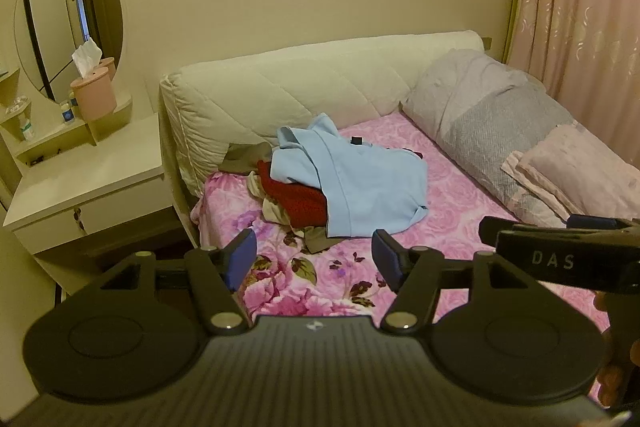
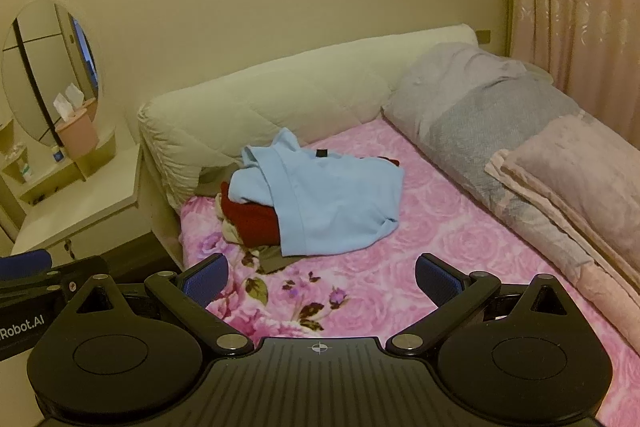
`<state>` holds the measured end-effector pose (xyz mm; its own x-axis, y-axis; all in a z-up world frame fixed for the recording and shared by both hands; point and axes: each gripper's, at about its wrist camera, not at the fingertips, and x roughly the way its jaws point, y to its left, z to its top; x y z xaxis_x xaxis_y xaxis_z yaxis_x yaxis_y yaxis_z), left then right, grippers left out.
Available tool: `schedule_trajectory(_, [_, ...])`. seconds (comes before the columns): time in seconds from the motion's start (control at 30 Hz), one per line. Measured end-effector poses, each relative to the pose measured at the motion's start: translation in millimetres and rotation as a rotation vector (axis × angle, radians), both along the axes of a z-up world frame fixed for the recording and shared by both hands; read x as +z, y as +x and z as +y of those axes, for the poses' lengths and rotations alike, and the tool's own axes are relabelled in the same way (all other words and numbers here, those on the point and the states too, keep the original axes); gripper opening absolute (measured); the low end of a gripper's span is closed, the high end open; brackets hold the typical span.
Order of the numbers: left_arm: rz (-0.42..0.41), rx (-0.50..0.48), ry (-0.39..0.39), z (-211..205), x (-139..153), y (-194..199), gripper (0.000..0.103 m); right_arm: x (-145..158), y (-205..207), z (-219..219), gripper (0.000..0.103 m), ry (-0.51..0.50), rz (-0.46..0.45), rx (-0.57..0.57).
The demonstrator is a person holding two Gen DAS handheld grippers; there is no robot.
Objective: Fold clothes
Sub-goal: 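Move both grippers open toward the light blue sweatshirt on the bed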
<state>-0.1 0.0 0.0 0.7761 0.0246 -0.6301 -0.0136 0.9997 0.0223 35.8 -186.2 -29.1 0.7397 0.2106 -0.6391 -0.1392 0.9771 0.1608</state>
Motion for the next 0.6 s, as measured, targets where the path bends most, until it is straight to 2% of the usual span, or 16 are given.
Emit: schedule_trajectory(0.6, [0.005, 0.002, 0.019, -1.2, -0.5, -10.6, 0.060, -0.3, -5.9, -9.4, 0.102, 0.024, -0.008, -0.018])
